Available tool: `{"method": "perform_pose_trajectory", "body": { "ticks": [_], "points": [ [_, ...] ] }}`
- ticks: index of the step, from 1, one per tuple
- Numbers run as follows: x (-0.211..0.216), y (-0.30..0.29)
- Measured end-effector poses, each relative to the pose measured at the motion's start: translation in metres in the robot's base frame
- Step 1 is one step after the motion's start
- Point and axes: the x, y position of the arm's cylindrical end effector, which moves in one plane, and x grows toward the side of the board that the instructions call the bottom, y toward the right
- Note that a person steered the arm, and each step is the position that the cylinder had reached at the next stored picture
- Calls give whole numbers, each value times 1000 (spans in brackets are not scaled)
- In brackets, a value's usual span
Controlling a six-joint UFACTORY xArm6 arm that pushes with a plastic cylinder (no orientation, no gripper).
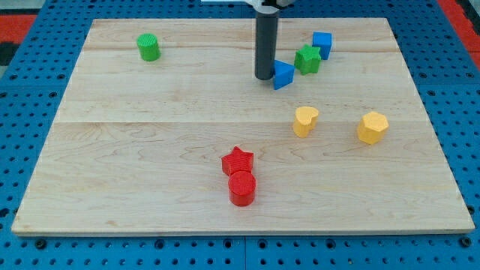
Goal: Slide the yellow heart close to the blue traingle
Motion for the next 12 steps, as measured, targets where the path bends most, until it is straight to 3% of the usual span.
{"method": "perform_pose_trajectory", "body": {
  "ticks": [1,5,7,8,10,11,12],
  "points": [
    [0,12],
    [4,-51],
    [69,-84],
    [101,-61],
    [159,48],
    [151,82],
    [135,68]
  ]
}}
